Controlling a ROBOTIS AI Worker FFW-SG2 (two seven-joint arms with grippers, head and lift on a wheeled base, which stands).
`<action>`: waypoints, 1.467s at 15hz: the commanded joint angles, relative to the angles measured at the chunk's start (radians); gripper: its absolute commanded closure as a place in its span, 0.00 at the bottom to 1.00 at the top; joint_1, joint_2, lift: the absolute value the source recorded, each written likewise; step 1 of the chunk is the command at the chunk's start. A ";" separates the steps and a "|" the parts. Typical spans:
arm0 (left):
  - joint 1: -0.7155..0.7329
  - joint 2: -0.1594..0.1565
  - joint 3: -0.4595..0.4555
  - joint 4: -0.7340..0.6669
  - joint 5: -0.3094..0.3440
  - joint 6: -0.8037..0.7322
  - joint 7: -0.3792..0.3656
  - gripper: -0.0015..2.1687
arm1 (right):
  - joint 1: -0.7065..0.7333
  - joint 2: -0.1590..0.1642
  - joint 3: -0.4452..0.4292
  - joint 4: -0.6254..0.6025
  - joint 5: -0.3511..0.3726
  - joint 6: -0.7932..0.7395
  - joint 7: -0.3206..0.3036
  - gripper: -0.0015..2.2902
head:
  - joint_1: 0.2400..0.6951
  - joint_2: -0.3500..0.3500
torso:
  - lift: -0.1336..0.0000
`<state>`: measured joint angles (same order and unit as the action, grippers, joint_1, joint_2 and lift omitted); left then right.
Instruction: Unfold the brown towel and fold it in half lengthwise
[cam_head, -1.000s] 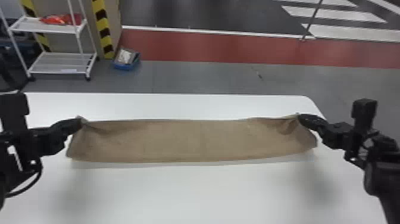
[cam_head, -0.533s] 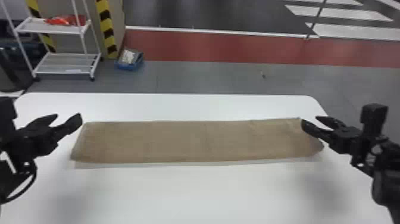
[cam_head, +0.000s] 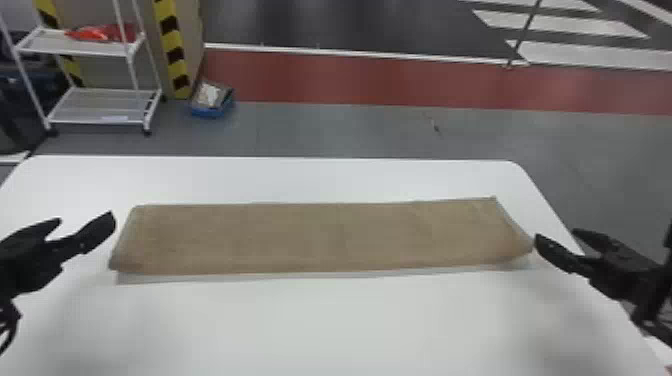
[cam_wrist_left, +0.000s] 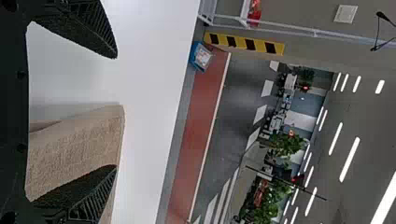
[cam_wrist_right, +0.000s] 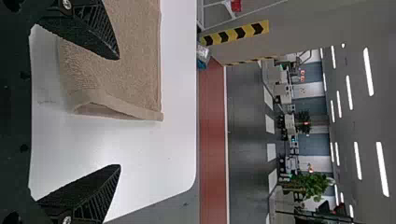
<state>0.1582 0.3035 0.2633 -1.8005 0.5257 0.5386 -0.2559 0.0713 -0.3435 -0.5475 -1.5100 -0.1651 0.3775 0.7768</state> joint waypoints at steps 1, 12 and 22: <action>0.018 0.005 0.002 -0.030 0.019 0.031 -0.003 0.02 | 0.010 -0.008 -0.026 -0.042 -0.007 0.103 0.070 0.02 | 1.00 0.28 | 0.07; 0.054 0.005 -0.001 -0.048 0.004 0.123 -0.005 0.02 | 0.019 -0.009 -0.005 -0.067 -0.036 0.150 0.098 0.03 | 1.00 0.28 | 0.07; 0.173 -0.070 -0.230 -0.194 -0.196 -0.297 0.176 0.02 | 0.217 0.253 0.164 -0.466 -0.076 0.039 -0.110 0.02 | 1.00 0.38 | 0.07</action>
<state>0.3096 0.2419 0.0719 -1.9559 0.3744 0.2747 -0.0874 0.2576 -0.1237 -0.4298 -1.9267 -0.2564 0.4373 0.6758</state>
